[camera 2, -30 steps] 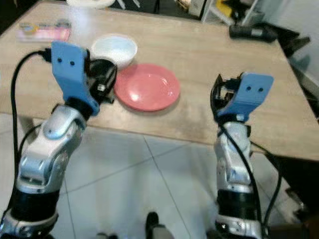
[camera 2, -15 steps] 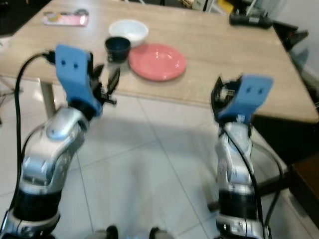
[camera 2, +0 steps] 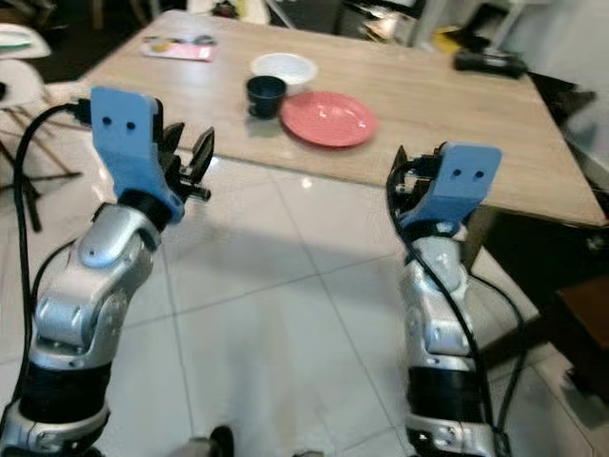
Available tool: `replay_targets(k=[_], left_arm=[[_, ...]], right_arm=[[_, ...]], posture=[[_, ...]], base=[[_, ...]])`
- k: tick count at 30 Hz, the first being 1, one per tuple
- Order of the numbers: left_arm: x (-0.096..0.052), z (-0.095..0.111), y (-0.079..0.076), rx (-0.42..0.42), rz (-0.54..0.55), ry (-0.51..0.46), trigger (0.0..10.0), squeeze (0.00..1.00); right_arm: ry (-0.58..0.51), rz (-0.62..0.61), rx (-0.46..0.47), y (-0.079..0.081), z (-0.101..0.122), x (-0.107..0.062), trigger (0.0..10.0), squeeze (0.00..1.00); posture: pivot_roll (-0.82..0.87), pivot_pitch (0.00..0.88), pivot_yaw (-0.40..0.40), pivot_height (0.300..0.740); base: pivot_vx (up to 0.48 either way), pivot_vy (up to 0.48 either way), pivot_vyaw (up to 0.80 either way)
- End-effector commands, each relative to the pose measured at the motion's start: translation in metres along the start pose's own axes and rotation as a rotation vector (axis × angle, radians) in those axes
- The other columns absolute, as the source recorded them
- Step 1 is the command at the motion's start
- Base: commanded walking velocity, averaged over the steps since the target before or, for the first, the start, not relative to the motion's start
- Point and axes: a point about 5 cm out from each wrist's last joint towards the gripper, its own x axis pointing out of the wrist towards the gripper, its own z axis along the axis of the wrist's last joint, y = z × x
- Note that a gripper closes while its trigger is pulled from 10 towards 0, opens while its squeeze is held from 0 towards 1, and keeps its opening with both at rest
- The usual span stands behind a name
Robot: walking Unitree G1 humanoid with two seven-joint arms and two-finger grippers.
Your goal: Setting the table
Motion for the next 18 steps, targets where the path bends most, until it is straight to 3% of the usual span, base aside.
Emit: replay_targets(k=[1,14,18], left_arm=[[-0.0003,-0.0007,0.0001,0.007,0.003,0.0,10.0,0.0],[0.0,-0.0022,0.0011,0.01,0.011,0.011,10.0,0.0],[0.0002,-0.0029,-0.0007,0.007,0.003,0.018,10.0,0.0]], right_arm=[[0.001,0.009,-0.005,0.0016,0.0,-0.0006,10.0,0.0],[0.002,0.007,-0.007,0.0017,-0.0005,-0.0006,10.0,0.0],[0.002,0.005,-0.006,0.0017,-0.0008,-0.001,10.0,0.0]], posture=[[0.02,0.157,0.05,0.74],[0.02,0.159,0.051,0.74],[0.02,0.158,0.052,0.74]], base=[[0.48,0.0,0.0],[0.471,0.0,0.0],[0.184,0.0,0.0]])
